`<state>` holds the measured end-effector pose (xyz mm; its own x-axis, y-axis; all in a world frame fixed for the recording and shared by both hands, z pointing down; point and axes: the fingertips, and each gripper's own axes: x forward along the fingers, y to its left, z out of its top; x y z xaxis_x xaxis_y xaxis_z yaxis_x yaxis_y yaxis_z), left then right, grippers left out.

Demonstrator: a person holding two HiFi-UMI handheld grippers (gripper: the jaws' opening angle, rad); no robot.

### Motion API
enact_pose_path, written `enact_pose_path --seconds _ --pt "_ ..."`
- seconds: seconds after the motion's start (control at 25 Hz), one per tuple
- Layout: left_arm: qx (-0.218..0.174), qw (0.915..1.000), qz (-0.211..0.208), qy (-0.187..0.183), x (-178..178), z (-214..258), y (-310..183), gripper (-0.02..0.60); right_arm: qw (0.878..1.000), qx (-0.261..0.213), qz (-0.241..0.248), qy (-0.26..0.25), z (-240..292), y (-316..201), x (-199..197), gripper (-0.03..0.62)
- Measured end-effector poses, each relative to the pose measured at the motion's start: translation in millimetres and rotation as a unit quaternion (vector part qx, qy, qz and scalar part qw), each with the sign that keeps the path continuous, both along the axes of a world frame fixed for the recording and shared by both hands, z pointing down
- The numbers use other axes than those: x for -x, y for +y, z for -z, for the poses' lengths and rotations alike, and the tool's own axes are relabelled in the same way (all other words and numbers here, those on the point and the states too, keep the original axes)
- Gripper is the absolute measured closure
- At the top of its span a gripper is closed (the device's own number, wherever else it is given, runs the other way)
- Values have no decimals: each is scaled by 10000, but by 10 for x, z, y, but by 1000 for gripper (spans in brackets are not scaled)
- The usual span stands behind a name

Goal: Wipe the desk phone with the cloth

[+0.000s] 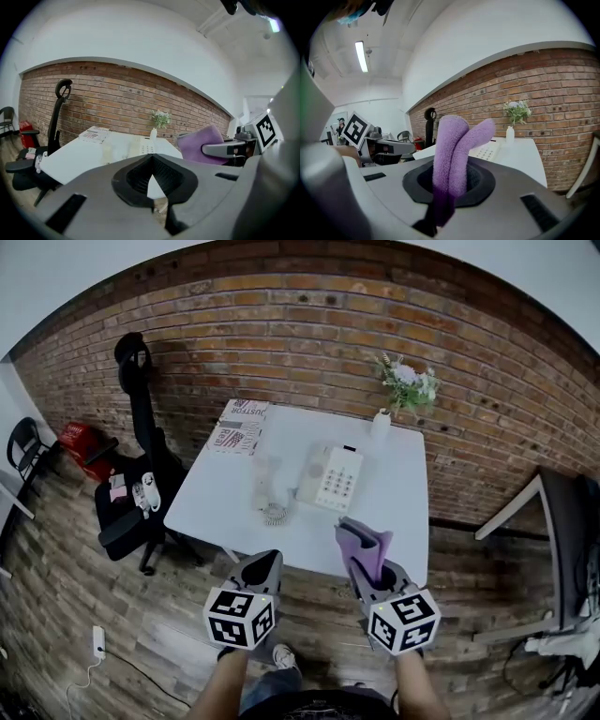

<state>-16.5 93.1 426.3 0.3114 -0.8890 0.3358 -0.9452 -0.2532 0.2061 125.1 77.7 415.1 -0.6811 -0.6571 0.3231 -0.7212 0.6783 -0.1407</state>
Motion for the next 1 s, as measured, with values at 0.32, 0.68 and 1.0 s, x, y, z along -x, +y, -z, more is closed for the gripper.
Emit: enact_pose_path --seconds 0.32,0.68,1.0 --pt "22 9987 -482 157 306 -27 -361 577 9991 66 -389 145 -12 -251 305 549" --pt "38 9967 -786 198 393 -86 -729 577 9970 -124 -550 525 15 -710 370 548" --pt "171 9958 -885 170 425 -234 -1276 577 9941 -268 -657 825 -45 -1506 274 549"
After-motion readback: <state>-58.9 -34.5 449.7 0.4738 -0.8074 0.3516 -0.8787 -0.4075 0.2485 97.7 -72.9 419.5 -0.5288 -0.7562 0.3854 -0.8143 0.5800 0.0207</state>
